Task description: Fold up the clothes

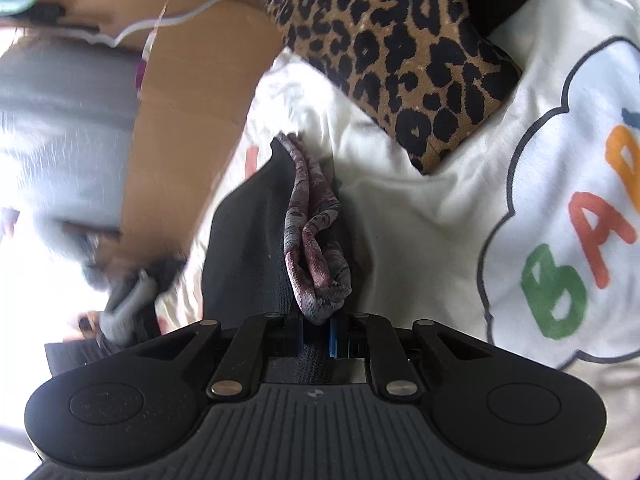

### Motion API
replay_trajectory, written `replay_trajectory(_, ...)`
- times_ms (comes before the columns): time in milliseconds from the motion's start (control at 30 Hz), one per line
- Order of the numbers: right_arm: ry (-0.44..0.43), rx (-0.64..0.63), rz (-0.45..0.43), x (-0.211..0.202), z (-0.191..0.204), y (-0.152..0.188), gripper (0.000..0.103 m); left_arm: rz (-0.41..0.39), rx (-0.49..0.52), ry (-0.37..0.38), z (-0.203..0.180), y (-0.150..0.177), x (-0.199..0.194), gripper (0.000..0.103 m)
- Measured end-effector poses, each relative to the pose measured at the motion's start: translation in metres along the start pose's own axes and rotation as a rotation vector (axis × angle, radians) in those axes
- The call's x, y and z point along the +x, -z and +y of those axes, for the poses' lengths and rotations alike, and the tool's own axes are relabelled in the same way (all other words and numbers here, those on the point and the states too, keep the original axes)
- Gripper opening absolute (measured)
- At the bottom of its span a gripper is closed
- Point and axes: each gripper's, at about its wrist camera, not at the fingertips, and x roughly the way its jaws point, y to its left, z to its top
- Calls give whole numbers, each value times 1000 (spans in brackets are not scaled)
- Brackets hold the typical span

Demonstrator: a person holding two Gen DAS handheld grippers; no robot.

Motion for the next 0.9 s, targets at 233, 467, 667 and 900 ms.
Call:
replay_trajectory(233,35,-49,5,-18,8,-5,10,-5,-9,-18,-14,21,3,6)
replay_trajectory(467,59,-110,-27,-30,18,-24,10,6,-14,-17,-24,43,7,6)
replay_trajectory(667,81,-139,-46,-32,26,-41,10,57,3,-10,-38,62,24,6)
replay_trajectory(900,104,-162,-59,-31,32,-55,10,94,9,0,-47,79,42,6)
